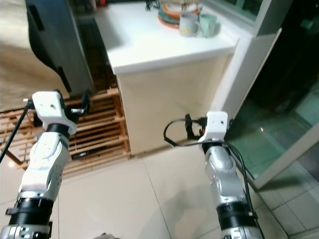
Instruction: Restocking fridge
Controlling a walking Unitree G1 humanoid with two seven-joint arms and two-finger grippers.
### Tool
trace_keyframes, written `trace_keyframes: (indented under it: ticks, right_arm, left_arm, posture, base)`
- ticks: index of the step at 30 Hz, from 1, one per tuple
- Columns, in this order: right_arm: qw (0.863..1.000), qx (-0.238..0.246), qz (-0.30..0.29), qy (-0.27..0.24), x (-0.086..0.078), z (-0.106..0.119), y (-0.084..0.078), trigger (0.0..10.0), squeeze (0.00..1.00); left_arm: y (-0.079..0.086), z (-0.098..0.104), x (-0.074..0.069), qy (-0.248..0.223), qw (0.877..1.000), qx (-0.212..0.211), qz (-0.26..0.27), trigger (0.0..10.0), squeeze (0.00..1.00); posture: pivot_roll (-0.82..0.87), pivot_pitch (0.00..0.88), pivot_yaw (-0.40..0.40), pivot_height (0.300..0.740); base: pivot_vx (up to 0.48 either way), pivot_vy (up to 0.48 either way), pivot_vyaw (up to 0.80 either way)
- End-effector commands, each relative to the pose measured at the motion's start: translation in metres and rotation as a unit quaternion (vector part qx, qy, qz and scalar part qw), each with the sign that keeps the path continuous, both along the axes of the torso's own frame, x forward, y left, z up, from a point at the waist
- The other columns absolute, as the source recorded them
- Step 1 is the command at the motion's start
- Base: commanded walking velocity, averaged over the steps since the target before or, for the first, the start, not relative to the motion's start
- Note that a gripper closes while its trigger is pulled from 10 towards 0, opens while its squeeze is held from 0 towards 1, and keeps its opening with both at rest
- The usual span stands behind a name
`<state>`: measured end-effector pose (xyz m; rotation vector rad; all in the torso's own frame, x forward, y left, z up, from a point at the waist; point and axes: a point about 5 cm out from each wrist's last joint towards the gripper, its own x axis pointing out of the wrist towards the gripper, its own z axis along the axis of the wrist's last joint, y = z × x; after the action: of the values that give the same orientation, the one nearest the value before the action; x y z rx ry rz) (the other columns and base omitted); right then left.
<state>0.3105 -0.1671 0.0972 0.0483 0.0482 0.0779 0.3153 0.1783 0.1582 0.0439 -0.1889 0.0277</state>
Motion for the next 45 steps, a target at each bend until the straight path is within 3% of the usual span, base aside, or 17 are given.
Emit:
trace_keyframes:
  ticks: [1, 10, 24, 31, 45]
  right_arm:
    - [1.0, -0.003, -0.002, -0.014, 0.003, 0.005, -0.001, 10.0, 0.0]
    - [1.0, 0.004, 0.002, -0.019, 0.002, 0.002, 0.007, 10.0, 0.0]
    - [1.0, 0.01, -0.002, -0.012, 0.007, -0.003, 0.007, 10.0, 0.0]
    - [1.0, 0.005, -0.005, -0.008, 0.004, -0.005, 0.0, 10.0, 0.0]
    - [1.0, 0.005, -0.012, -0.009, 0.002, -0.006, -0.004, 10.0, 0.0]
  left_arm:
    - [-0.003, 0.005, 0.002, -0.002, 1.0, 0.012, -0.007, 10.0, 0.0]
    - [0.005, 0.0, 0.004, 0.036, 0.999, -0.003, 0.007, 10.0, 0.0]
    - [0.012, -0.004, 0.002, 0.054, 0.998, -0.007, 0.011, 10.0, 0.0]
    - [0.01, -0.008, 0.003, 0.063, 0.997, -0.04, 0.014, 10.0, 0.0]
    - [0.01, -0.008, 0.008, 0.068, 0.997, -0.046, 0.01, 10.0, 0.0]
  posture:
    - [-0.08, 0.0, 0.014, 0.74]
    - [-0.07, 0.0, 0.025, 0.74]
    - [-0.05, 0.0, 0.014, 0.74]
    - [-0.07, 0.0, 0.01, 0.74]
    - [-0.07, 0.0, 0.022, 0.74]
  base:
    - [0.405, 0.255, 0.0]
    - [0.405, 0.256, 0.0]
    - [0.0, 0.472, 0.0]
    - [0.0, 0.474, -0.8]
    - [-0.096, 0.381, -0.79]
